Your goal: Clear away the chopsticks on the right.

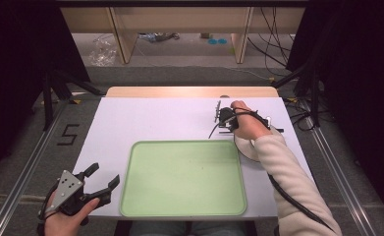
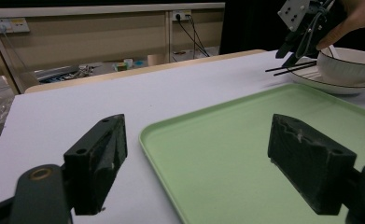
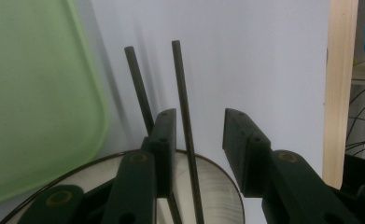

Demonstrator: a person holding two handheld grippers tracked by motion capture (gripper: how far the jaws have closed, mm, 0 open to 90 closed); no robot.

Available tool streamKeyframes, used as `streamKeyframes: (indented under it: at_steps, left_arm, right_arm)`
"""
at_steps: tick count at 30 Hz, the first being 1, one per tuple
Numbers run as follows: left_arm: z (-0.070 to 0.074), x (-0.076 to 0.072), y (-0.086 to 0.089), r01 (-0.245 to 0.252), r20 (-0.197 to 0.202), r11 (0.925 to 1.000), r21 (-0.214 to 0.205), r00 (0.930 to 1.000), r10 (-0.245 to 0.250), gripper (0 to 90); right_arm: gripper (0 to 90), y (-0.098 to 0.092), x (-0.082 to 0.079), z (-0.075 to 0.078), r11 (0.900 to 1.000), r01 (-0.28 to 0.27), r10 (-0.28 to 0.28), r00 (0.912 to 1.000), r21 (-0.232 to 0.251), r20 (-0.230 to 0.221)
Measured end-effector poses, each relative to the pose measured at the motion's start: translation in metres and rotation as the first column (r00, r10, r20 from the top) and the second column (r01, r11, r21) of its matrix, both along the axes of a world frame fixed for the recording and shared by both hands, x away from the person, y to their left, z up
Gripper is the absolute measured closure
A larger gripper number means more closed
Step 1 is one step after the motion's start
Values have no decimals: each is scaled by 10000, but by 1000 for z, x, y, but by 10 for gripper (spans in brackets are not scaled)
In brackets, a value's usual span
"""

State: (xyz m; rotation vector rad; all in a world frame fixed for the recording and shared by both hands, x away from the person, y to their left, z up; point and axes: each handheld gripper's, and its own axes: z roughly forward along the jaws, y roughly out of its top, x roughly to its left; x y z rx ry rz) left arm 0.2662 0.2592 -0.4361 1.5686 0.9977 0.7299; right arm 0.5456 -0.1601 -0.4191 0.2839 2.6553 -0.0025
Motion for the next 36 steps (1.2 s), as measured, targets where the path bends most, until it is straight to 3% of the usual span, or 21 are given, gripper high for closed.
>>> streamKeyframes:
  at_steps: [8, 22, 24, 36]
  left_arm:
    - [0, -1, -1, 37, -59, 10000, 67, 10000, -36, 198]
    - [0, -1, -1, 53, -103, 10000, 67, 9999, -53, 201]
    - [0, -1, -1, 34, -77, 10000, 42, 10000, -34, 201]
    - [0, 0, 0, 39, -41, 10000, -25, 10000, -39, 203]
  right_arm:
    - [670, 5, 6, -8, 9996, -13, 10, 10000, -289, -95]
    - [712, 3, 18, -17, 9998, 74, -84, 9986, -179, -523]
    - [725, 3, 20, -19, 9999, 121, -121, 9980, -7, -627]
    - [861, 4, 24, -23, 9999, 168, -171, 9964, -36, -835]
